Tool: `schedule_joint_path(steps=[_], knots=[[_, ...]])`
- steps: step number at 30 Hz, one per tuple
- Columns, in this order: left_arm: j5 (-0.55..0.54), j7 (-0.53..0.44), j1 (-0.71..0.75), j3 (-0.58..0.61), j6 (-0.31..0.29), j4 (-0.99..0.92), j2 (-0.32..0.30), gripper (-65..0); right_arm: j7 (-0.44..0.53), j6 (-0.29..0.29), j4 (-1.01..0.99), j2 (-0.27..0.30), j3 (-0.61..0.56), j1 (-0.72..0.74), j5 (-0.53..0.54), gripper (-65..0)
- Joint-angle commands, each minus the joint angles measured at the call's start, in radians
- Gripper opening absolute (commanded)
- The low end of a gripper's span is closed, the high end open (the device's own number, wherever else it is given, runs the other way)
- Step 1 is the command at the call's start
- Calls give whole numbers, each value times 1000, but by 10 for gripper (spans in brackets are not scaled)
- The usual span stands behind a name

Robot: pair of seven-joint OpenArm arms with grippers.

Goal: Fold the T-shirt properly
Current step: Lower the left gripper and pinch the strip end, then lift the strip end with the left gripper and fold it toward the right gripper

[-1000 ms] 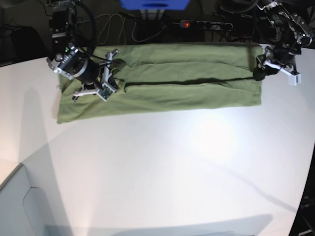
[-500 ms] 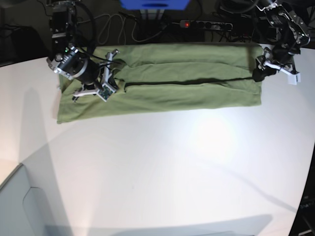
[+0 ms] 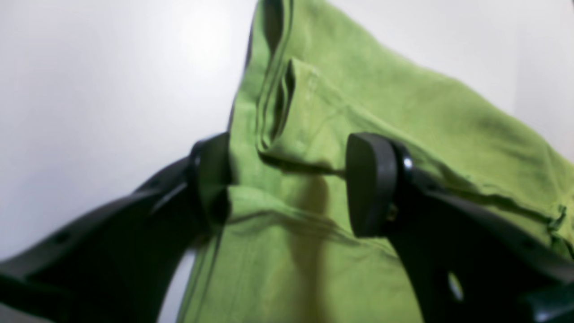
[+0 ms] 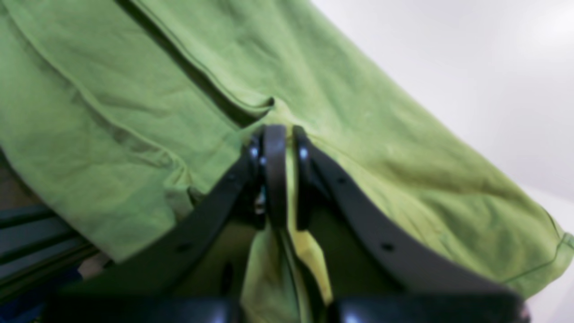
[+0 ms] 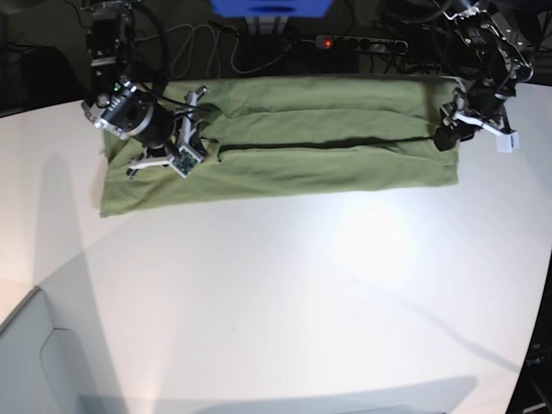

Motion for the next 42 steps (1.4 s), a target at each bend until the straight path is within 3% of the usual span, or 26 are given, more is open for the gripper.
schedule_joint_path(steps=[1, 8, 10, 16, 17, 24, 35, 42], knots=[[22, 21, 10, 11, 4, -2, -12, -267, 19, 14, 15, 5, 2, 6, 16, -647], [22, 21, 13, 58, 4, -14, -9, -272, 19, 14, 15, 5, 2, 6, 16, -647], [22, 21, 13, 58, 4, -14, -9, -301, 19, 14, 15, 5, 2, 6, 16, -647], [22, 21, 8, 58, 13, -14, -14, -628, 19, 14, 15, 5, 2, 6, 16, -647], [22, 21, 8, 58, 14, -14, -15, -650, 19, 14, 15, 5, 2, 7, 16, -647], [22, 21, 7, 55, 14, 8, -20, -650, 19, 14, 15, 5, 2, 9, 16, -647], [24, 31, -29, 58, 16, 281, -23, -650, 19, 14, 55, -3, 33, -2, 19, -648], [24, 31, -21, 94, 16, 403, 29, -650, 19, 14, 91, -27, 99, -24, 21, -646]])
